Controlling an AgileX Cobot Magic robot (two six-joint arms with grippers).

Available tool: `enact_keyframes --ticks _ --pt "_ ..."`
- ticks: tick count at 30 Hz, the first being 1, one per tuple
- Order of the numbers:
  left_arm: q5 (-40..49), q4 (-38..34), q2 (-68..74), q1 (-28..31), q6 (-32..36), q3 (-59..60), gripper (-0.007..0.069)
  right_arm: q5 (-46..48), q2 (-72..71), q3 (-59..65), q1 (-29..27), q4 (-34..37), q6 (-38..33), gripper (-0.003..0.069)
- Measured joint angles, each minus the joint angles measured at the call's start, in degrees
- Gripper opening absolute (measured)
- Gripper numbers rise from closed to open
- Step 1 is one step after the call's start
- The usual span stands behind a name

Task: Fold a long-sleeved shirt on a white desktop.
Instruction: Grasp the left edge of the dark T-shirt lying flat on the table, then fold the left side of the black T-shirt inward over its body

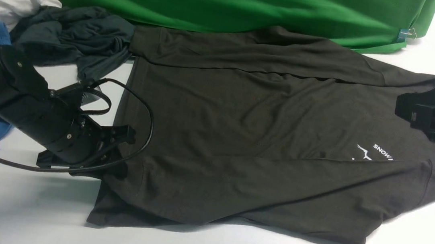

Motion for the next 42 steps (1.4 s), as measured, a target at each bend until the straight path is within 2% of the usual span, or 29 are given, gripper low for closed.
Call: enact_keyframes --ticks 8,15,23,30,31,32,35,42 --pt "0.35 0.41 0.00 0.00 0.93 0.00 0.0052 0.07 0.00 0.00 0.00 0.00 0.00 0.0238" --pt "0.70 -0.90 0.00 0.00 4.83 0.00 0.0045 0.07 0.00 0.00 0.00 0.00 0.00 0.0239" --pt "0.64 -9.09 -3.23 0.00 16.32 -2.35 0.0044 0.07 0.00 0.00 0.00 0.00 0.00 0.0239" --pt "-2.01 -9.96 -6.24 0.00 31.47 -9.41 0.0044 0.07 0.00 0.00 0.00 0.00 0.00 0.0242" --pt "-2.17 -10.04 -6.26 0.00 31.94 -9.74 0.0043 0.07 0.00 0.00 0.00 0.00 0.00 0.0242" --pt "-3.92 -10.36 -6.31 0.00 35.81 -10.48 0.0043 0.07 0.00 0.00 0.00 0.00 0.00 0.0242" --pt "-9.19 -10.42 -6.01 0.00 41.00 -10.57 0.0043 0.00 0.00 0.00 0.00 0.00 0.00 0.0242" --pt "-15.22 -9.95 0.49 0.00 42.70 -10.62 0.0043 0.00 0.00 0.00 0.00 0.00 0.00 0.0242"
